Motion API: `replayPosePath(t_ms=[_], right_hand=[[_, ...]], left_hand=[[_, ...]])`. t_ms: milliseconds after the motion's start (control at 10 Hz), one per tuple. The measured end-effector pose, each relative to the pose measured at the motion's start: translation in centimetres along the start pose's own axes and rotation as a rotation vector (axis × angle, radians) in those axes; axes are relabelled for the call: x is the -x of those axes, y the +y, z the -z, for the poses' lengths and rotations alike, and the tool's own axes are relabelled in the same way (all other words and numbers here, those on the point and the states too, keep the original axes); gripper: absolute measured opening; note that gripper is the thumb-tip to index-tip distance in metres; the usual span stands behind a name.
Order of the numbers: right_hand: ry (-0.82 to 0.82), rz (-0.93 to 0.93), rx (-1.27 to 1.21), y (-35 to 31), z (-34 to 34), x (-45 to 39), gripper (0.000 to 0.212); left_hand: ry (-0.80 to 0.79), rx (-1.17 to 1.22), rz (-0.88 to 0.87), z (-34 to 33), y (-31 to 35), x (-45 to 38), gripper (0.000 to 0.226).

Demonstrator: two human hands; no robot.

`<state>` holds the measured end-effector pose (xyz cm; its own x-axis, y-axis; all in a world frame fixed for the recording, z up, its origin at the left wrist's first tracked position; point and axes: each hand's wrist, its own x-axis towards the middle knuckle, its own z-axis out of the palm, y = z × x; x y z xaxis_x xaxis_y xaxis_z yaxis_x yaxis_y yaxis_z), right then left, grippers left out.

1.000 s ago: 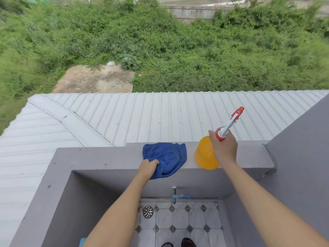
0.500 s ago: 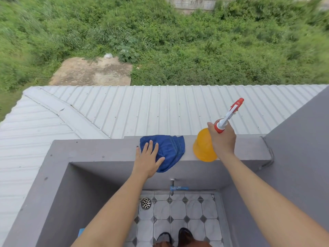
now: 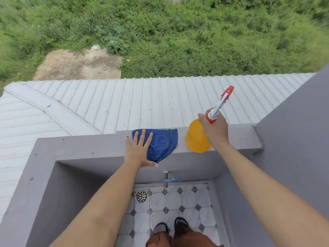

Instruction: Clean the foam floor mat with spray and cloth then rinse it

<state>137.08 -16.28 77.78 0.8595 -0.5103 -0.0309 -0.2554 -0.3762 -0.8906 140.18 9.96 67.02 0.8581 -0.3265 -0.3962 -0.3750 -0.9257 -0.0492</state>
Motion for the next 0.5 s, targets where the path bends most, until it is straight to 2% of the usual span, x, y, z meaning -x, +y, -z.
replayPosePath(t_ms=[100, 300, 400, 500], right_hand=[[0.008, -0.002, 0.002, -0.2, 0.0, 0.0, 0.026], [-0.033, -0.008, -0.001, -0.6, 0.4, 0.2, 0.033], [-0.218, -0.043, 0.052, -1.2, 1.7, 0.2, 0.047], [-0.407, -0.08, 0.157, -0.4, 5.2, 0.2, 0.066]], left_hand=[[0.017, -0.024, 0.003, 0.0, 0.1, 0.1, 0.133], [-0.048, -0.034, -0.002, 1.3, 0.1, -0.1, 0.132], [-0.026, 0.044, -0.015, 2.8, 0.0, 0.4, 0.123], [0.072, 0.13, -0.035, 4.9, -0.3, 0.8, 0.1]])
